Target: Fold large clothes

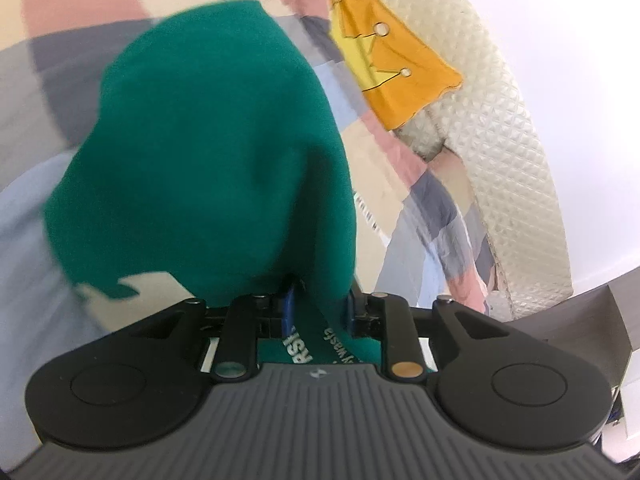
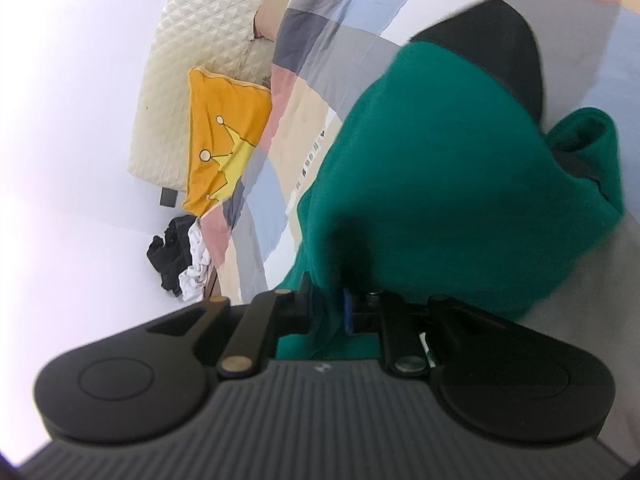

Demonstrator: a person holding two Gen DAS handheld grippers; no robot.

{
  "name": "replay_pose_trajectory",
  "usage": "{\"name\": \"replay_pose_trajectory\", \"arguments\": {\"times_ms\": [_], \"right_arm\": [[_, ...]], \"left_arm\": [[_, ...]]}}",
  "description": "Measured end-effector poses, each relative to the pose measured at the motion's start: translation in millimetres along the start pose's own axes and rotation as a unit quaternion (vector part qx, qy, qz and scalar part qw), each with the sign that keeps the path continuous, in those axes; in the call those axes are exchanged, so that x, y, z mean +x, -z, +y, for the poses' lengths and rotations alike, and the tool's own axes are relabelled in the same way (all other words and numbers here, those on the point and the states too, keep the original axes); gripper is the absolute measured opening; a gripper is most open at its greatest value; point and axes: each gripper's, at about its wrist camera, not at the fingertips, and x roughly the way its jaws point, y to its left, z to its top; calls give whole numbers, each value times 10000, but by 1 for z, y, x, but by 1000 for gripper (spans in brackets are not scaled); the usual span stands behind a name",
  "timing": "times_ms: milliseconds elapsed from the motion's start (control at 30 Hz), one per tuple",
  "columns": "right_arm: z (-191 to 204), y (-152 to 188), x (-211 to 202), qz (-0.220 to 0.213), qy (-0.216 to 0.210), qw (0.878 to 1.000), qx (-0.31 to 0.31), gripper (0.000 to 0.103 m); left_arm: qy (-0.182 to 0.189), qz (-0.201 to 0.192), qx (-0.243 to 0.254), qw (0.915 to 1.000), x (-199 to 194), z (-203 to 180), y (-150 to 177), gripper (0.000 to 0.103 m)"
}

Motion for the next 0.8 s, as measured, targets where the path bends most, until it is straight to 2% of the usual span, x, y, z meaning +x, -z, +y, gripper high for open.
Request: {"name": "replay_pose_trajectory", "arguments": {"times_ms": [267,533,700,733,767,800], "right_arm": [[-17,-28,47,-42,-152,9999,13,20],[-26,-33,80,-90,-149,9994,-293,18],[-24,-31,79,-117,-121,9987,-480,19],[-23,-31,78,-91,-119,9988,-456,19],[-23,-32,76,-60,-127,9991,-410,20],[-22,-34,73,-18,-154,9992,-356,24]], "left_arm": [[488,-79,528,9974,50,6,-18,30],[518,29,707,9962,94,20,-28,29],[587,124,799,9950,94,17,-29,30],[624,138,788,9948,92,17,-29,34],[701,150,813,9941,88,16,-28,45],[802,165,860,9929,84,14,-26,53]]}}
